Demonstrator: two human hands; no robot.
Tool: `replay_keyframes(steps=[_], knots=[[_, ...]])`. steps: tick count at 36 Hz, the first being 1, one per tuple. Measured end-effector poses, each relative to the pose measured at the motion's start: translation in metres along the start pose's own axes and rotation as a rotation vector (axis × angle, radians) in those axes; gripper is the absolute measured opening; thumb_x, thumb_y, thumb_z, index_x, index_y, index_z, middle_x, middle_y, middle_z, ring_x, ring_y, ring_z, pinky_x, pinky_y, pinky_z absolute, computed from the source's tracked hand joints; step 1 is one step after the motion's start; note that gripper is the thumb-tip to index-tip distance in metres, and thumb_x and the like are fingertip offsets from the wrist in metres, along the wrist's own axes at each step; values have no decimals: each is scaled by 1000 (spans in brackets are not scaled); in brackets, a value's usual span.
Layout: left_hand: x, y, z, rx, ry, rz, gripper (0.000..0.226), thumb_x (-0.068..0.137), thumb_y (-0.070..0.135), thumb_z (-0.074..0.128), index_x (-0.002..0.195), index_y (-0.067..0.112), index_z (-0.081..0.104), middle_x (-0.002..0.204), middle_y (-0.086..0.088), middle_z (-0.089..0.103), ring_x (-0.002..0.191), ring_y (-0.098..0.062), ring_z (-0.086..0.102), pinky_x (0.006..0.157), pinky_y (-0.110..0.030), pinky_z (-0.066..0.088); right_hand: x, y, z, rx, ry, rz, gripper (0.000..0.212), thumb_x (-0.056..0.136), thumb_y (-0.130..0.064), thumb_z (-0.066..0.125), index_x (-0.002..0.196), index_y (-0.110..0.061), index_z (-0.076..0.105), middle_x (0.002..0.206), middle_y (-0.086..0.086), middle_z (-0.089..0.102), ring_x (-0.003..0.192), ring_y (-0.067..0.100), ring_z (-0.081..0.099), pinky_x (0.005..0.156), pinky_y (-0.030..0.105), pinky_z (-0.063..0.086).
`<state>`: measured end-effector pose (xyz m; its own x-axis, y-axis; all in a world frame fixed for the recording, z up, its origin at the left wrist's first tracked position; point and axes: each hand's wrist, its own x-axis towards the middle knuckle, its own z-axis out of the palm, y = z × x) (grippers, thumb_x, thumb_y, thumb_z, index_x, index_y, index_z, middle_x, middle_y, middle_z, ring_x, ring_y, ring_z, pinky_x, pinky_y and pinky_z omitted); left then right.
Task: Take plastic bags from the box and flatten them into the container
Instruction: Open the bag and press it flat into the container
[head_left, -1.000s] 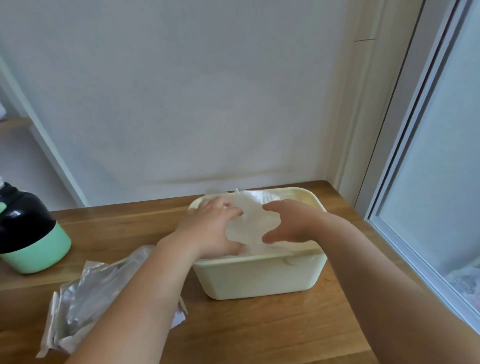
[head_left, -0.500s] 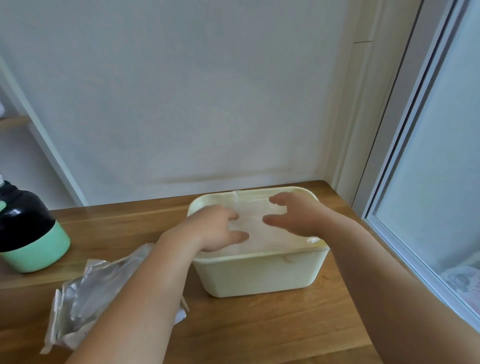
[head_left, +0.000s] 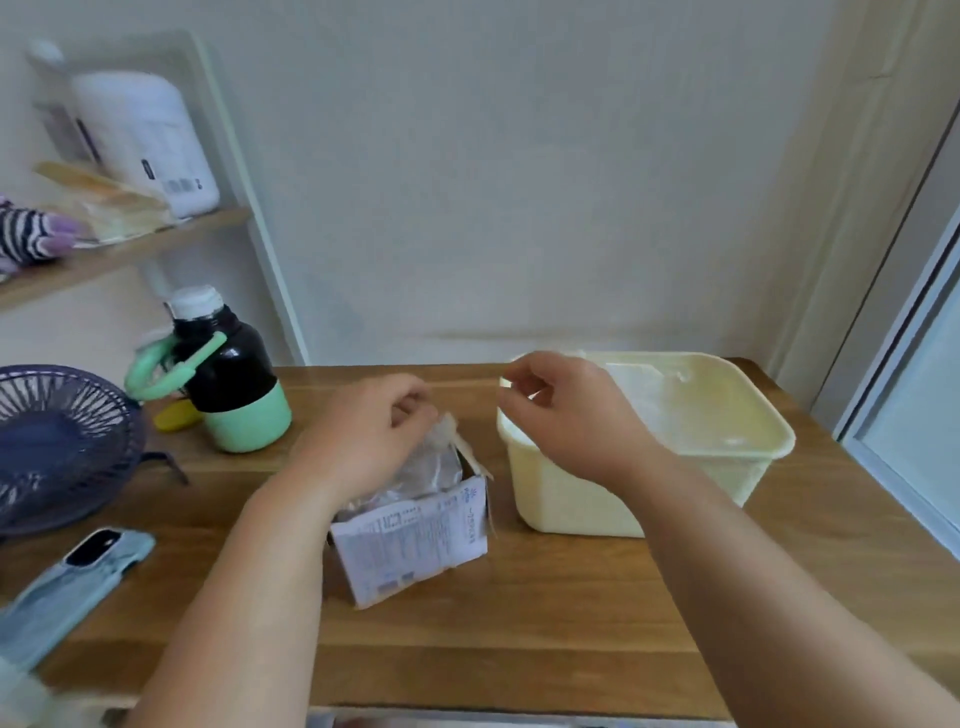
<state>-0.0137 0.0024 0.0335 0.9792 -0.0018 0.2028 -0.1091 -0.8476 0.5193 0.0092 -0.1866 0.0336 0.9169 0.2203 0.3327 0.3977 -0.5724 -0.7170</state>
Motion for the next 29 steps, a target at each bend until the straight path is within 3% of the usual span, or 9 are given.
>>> replay_keyframes(steps=[6, 8, 13, 15, 19, 22, 24, 26, 29], knots=[[-24, -32, -4, 164, -45, -135, 52, 92, 40, 61, 139, 27, 43, 140, 5, 44, 119, -12, 51, 95, -29, 45, -3, -10, 55, 9, -184, 4, 37, 91, -27, 59, 127, -20, 56, 105, -9, 58, 94, 7, 56, 81, 20, 46], [-28, -40, -2, 155, -75, -152, 64, 89, 41, 63, 145, 28, 35, 145, 4, 40, 125, -14, 47, 98, -33, 45, -3, -12, 66, 10, -225, 28, 45, 90, -29, 59, 134, -21, 50, 112, -5, 57, 94, 7, 54, 76, 20, 44], [-30, -45, 7, 153, -57, -155, 77, 87, 45, 65, 151, 31, 23, 146, 5, 40, 124, -16, 48, 95, -34, 46, 2, -7, 78, -21, -252, 61, 39, 89, -21, 59, 128, -19, 53, 83, -10, 57, 69, 4, 53, 55, 14, 43], [-29, -48, 9, 142, -27, -145, 74, 87, 45, 64, 149, 32, 27, 144, 7, 38, 125, -15, 45, 91, -30, 44, 4, -4, 81, -74, -253, 53, 28, 91, -16, 56, 120, -18, 58, 78, -12, 55, 66, 2, 50, 52, 11, 40], [-25, -52, 14, 125, -7, -72, 66, 88, 44, 63, 147, 35, 34, 144, 12, 34, 132, -12, 32, 97, -27, 32, 2, -3, 81, -9, -253, 58, 15, 95, -17, 54, 108, -16, 61, 86, -8, 60, 81, 11, 58, 68, 19, 47], [-23, -52, 19, 119, -54, -16, 62, 91, 46, 58, 147, 35, 33, 148, 17, 34, 136, -11, 27, 109, -33, 28, -1, 0, 79, 102, -225, 76, 9, 96, -15, 51, 101, -21, 56, 95, -6, 63, 88, 13, 61, 74, 23, 50], [-22, -53, 21, 127, -65, -9, 59, 93, 46, 54, 147, 34, 34, 146, 16, 39, 136, -12, 31, 110, -39, 31, -1, 2, 78, 147, -216, 81, 12, 97, -13, 48, 101, -23, 54, 98, -7, 63, 90, 11, 61, 71, 17, 47], [-21, -54, 21, 81, -25, 12, 45, 94, 42, 55, 137, 34, 47, 128, 14, 54, 123, -12, 44, 103, -38, 39, -2, 4, 78, 185, -216, 88, 14, 98, -12, 46, 105, -21, 53, 102, -7, 63, 93, 10, 60, 70, 13, 46], [-21, -56, 19, -82, 84, 60, 8, 91, 31, 62, 99, 34, 64, 94, 18, 59, 94, -1, 53, 83, -21, 44, -1, 5, 77, 192, -215, 100, 18, 98, -10, 44, 109, -21, 52, 104, -4, 64, 92, 13, 61, 70, 16, 46]])
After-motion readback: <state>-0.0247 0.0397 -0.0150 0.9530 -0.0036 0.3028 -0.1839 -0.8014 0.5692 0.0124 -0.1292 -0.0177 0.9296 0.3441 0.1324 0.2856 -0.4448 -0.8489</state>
